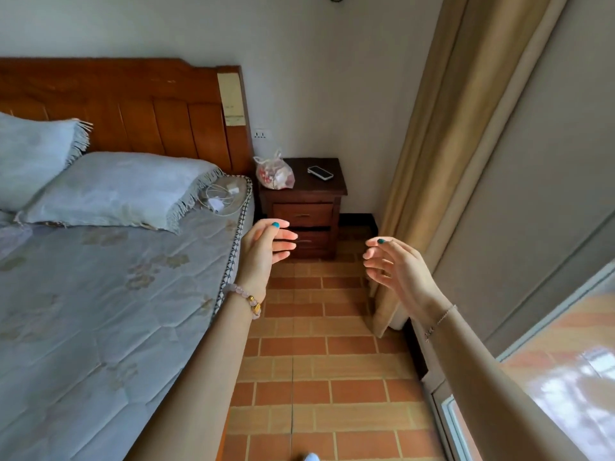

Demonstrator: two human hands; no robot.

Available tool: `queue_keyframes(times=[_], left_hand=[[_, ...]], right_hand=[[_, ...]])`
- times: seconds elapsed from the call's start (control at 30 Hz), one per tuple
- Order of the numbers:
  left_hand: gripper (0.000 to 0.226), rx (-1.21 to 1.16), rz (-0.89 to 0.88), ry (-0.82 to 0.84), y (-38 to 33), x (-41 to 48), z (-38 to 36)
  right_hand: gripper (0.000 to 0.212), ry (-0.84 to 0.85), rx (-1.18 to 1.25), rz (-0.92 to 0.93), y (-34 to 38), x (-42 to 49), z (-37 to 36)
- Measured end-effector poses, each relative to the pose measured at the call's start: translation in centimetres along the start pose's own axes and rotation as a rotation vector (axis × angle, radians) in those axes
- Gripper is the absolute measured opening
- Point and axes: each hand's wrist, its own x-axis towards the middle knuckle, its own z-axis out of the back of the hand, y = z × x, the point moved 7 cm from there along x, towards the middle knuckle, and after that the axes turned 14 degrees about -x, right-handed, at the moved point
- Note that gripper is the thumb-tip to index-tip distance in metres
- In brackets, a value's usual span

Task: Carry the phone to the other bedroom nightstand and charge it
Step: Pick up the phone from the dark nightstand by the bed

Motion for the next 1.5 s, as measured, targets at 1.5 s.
queue_keyframes(times=[1.5], left_hand=[[0.019,-0.062,0.225,-0.031,13.7,70.7,-12.6]], right_hand=[[0.019,0.013,0.104,-0.256,3.4,74.4,-2.1]])
